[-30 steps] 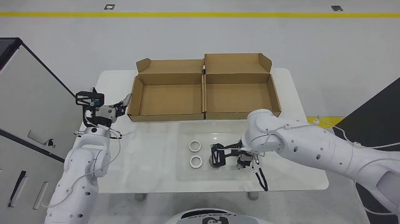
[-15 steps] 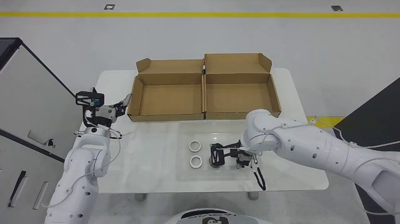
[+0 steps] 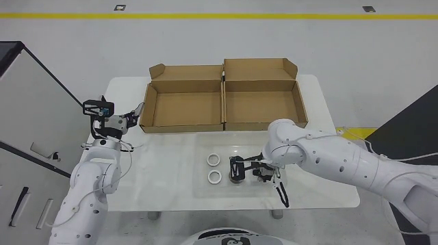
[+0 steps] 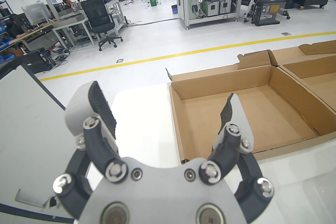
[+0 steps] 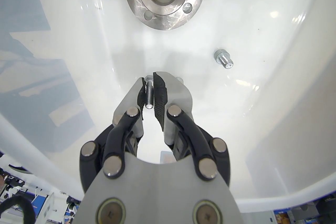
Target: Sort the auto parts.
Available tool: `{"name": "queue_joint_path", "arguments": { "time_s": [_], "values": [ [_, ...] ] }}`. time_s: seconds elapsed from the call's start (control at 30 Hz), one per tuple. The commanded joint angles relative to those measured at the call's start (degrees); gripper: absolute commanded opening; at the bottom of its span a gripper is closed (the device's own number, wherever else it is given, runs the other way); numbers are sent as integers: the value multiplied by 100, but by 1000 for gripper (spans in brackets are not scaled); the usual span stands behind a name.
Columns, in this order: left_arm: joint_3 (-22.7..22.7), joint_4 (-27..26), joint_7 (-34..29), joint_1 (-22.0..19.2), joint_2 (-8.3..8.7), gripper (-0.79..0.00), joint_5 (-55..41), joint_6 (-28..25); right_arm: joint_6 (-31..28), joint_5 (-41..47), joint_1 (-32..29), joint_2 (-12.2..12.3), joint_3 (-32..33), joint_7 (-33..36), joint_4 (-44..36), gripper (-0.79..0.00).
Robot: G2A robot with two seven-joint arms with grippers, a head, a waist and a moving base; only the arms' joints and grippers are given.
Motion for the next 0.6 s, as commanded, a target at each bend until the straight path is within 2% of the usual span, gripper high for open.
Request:
{"name": "queue_joint_path", "arguments": {
  "time_s": [0.0,0.3,0.47,0.57],
  "values": [
    [0,0,0,0,0,0,0,0,6,73,43,2,0,6,-6,-785],
    [0,0,0,0,0,0,0,0,-75,791,492,199,0,-76,-316,-785],
    [0,0,0,0,0,0,0,0,-329,1378,937,482,0,-331,-290,-785],
    [0,0,0,0,0,0,0,0,-710,1900,1145,717,99,-713,-126,-785]
  ]
}}
